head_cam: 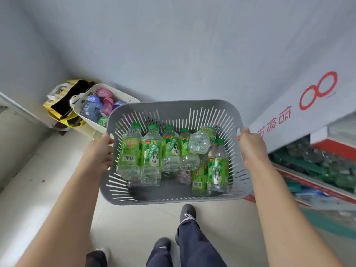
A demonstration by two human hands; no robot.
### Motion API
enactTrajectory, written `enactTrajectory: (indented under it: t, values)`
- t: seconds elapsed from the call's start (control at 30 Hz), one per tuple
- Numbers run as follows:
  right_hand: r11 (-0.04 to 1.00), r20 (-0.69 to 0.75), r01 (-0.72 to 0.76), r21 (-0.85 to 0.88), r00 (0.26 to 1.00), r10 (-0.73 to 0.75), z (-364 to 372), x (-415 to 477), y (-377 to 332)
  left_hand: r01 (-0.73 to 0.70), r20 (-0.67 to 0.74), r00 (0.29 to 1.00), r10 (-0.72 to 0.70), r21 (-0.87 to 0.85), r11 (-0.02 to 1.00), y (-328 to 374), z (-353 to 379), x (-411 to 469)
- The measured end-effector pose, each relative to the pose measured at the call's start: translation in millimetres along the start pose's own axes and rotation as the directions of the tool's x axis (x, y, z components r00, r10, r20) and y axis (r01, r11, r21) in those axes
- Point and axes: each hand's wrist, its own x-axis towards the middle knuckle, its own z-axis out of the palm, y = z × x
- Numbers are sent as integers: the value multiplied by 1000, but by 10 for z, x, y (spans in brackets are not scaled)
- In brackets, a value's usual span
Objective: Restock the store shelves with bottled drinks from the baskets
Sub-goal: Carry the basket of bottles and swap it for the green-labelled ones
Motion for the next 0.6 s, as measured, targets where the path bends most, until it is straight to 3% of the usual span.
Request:
enactTrajectory:
  t: [0.3, 0.6]
  values:
    - [971, -125, -182, 156, 971, 202, -634, -904, 1061, -41, 217, 976, 9, 140, 989, -240, 101, -624]
    - [869, -254, -299, 394, 873, 415, -1580, -1481, 2348, -104, 430, 902, -33, 292, 951, -819, 1023, -1372]
